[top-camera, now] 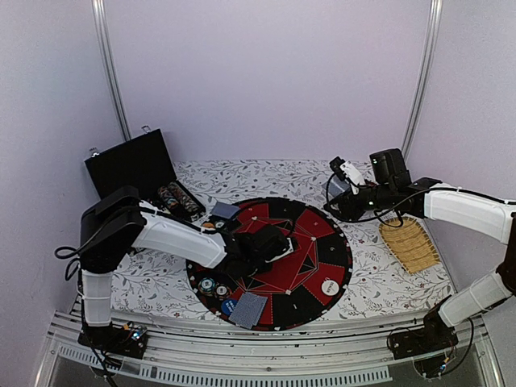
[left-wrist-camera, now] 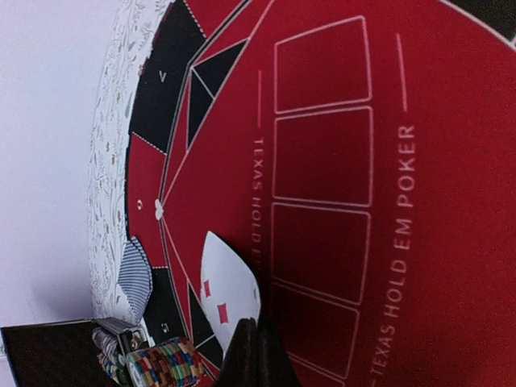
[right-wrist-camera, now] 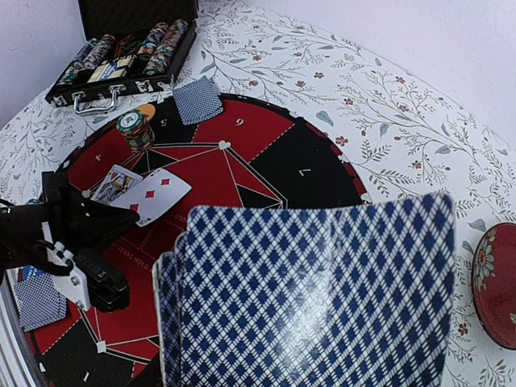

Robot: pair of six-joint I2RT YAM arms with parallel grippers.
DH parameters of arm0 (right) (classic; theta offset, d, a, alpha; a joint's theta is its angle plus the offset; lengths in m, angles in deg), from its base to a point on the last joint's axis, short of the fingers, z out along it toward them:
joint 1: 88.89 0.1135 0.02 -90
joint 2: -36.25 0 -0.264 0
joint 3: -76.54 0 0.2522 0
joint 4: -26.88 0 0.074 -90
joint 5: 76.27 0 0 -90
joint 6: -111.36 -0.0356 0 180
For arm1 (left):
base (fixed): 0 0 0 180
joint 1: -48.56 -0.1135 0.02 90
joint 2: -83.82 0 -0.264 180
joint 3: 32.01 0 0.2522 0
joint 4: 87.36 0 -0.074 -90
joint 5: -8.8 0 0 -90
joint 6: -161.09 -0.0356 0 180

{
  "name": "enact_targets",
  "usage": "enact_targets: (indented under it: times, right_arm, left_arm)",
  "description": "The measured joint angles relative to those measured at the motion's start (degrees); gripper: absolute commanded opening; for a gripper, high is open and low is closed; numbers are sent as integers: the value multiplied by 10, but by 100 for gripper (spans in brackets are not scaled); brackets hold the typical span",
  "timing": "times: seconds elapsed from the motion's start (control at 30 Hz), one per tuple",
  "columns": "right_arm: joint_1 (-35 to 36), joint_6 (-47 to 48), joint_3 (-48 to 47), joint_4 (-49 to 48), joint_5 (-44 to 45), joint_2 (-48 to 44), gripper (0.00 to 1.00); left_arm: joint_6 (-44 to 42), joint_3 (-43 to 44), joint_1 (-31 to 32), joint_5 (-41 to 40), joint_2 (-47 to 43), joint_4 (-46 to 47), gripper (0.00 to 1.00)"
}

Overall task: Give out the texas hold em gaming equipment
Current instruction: Flop the poker card into the community card area.

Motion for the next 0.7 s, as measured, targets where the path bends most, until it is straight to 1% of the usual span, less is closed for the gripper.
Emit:
enact_targets:
  times: [0.27, 0.5, 0.7]
  right_arm:
    - [0, 0, 0, 1, -4, -6, 51]
    - [0, 0, 0, 4, -4, -6, 51]
    - [0, 0, 0, 7, -8, -6, 51]
  left_arm:
    - [63, 50, 0, 64, 14, -92, 0]
    - [93, 54, 0, 97, 14, -120, 0]
    - [104, 56, 0, 99, 17, -145, 0]
